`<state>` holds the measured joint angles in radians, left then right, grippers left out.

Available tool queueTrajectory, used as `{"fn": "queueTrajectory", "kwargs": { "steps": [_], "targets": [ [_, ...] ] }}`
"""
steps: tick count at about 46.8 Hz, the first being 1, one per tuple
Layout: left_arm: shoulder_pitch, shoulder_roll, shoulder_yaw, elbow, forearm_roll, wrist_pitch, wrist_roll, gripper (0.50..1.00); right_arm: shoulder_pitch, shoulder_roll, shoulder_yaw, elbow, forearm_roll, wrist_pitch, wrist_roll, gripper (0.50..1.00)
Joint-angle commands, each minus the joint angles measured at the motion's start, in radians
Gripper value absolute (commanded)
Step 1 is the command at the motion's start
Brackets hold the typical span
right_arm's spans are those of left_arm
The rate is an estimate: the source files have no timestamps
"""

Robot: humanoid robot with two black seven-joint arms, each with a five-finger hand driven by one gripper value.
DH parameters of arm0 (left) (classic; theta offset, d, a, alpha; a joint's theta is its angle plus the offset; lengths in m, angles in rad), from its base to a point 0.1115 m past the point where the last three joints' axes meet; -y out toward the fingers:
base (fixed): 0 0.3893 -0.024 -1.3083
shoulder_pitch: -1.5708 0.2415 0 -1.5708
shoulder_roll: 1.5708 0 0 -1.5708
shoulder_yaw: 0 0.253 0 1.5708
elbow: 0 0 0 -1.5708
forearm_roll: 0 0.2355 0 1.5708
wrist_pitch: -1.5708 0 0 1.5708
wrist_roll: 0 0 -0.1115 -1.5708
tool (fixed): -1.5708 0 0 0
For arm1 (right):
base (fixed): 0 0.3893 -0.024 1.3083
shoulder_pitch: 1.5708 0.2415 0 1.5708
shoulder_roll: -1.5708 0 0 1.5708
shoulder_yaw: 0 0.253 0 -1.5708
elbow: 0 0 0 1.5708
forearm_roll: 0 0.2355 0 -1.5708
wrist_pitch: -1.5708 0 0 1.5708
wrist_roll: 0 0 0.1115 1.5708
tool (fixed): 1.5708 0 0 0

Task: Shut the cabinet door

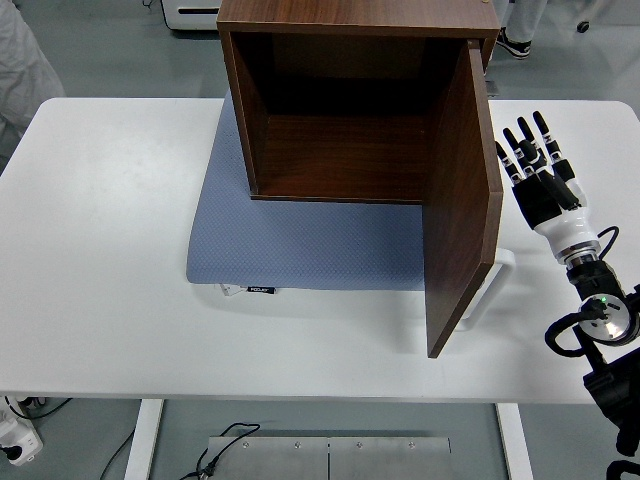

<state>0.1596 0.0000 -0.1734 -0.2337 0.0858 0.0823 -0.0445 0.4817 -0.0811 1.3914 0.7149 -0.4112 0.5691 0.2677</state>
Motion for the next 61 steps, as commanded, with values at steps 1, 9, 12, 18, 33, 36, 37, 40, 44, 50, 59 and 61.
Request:
{"fn": "queueTrajectory", "kwargs": {
  "steps": [1,9,12,18,33,36,37,40,44,50,59,61],
  "targets": [
    [0.000,0.000,0.000,-0.001,0.000,-0.001,0.000,1.000,0.000,-0.002,0.000,0.000,0.000,0.000,0.001,1.000],
    [0.000,0.000,0.000,-0.001,0.000,-0.001,0.000,1.000,0.000,-0.002,0.000,0.000,0.000,0.000,0.001,1.000],
    [0.000,0.000,0.000,-0.001,0.000,-0.001,0.000,1.000,0.000,-0.002,0.000,0.000,0.000,0.000,0.001,1.000],
    [0.000,0.000,0.000,-0.001,0.000,0.001,0.000,1.000,0.000,-0.003,0.000,0.000,0.000,0.000,0.001,1.000],
    [0.000,0.000,0.000,-0.001,0.000,-0.001,0.000,1.000,-0.006,-0.026,0.000,0.001,0.000,0.003,0.001,1.000],
    [0.000,0.000,0.000,-0.001,0.000,0.001,0.000,1.000,-0.008,-0.029,0.001,0.001,0.000,0.008,0.001,1.000],
    [0.000,0.000,0.000,-0.001,0.000,0.001,0.000,1.000,-0.008,-0.031,0.001,0.001,0.000,0.009,0.001,1.000],
    [0.000,0.000,0.000,-0.001,0.000,-0.001,0.000,1.000,-0.008,-0.035,0.001,0.001,0.000,0.011,0.001,1.000],
    [0.000,0.000,0.000,-0.001,0.000,-0.001,0.000,1.000,-0.009,-0.040,0.003,0.001,0.000,0.012,0.001,1.000],
    [0.000,0.000,0.000,-0.001,0.000,0.001,0.000,1.000,-0.009,-0.042,0.015,0.003,0.000,0.012,0.001,1.000],
    [0.000,0.000,0.000,0.000,0.000,-0.001,0.000,1.000,-0.009,-0.046,0.017,0.006,0.000,0.012,-0.001,1.000],
    [0.000,0.000,0.000,-0.001,0.000,-0.001,0.000,1.000,-0.009,-0.054,0.017,0.009,0.000,0.012,-0.002,1.000]
  ]
}}
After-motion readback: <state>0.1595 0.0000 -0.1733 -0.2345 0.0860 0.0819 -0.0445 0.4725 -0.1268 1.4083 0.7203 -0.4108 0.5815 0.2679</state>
